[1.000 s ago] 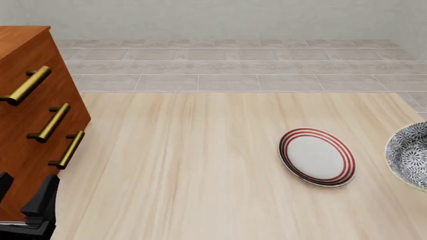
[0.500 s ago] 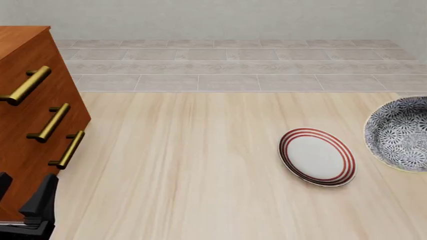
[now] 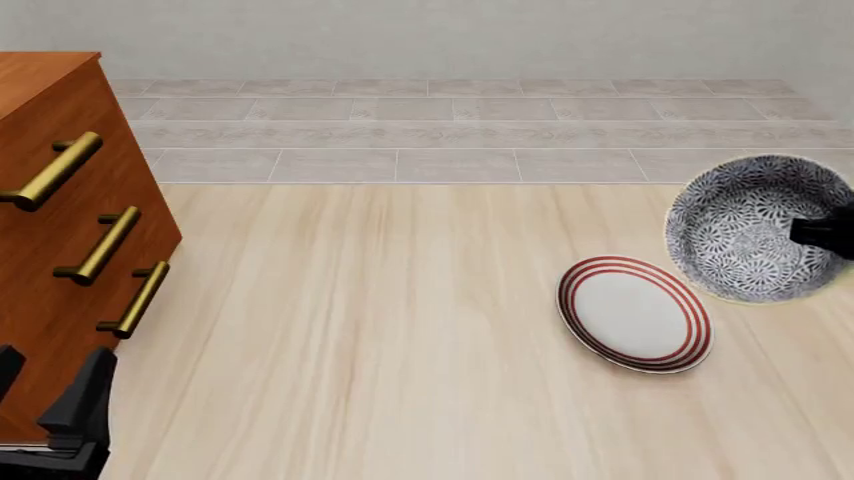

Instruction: Put the bowl on top of the cabinet.

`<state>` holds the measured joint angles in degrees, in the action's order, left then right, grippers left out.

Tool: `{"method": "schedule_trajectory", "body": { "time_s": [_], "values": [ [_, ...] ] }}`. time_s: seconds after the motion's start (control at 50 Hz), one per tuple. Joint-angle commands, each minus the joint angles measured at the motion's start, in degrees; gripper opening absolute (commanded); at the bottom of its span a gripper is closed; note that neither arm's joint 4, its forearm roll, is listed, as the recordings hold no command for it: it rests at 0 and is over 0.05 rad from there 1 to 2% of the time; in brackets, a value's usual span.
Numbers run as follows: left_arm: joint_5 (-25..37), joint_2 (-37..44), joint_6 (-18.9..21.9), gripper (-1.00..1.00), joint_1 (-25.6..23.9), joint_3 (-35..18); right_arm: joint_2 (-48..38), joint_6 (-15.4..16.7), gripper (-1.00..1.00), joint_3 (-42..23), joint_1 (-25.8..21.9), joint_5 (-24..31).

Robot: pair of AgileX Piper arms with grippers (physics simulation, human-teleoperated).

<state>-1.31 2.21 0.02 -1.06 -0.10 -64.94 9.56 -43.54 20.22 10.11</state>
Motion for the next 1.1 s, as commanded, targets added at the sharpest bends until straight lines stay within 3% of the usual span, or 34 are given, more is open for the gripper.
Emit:
{"method": "schedule_trajectory", "body": {
  "time_s": [0.02,0.36,0.6,1.1],
  "values": [
    [0.1,0.1,0.2,1.00,0.0,0.0,-3.3,0.1,-1.00,-2.8,-6.2,-1.4],
    [-1.2,1.6,0.3,1.00,0.1,0.0,-7.4,0.6,-1.00,-6.0,-13.6,-2.5],
    [-0.7,1.0,0.1,1.00,0.1,0.0,-11.5,-1.0,-1.00,-9.8,-20.2,-3.3],
    [-0.5,0.9,0.1,1.00,-0.2,0.0,-19.8,1.4,-1.00,-15.9,-29.9,-5.7]
  ]
}}
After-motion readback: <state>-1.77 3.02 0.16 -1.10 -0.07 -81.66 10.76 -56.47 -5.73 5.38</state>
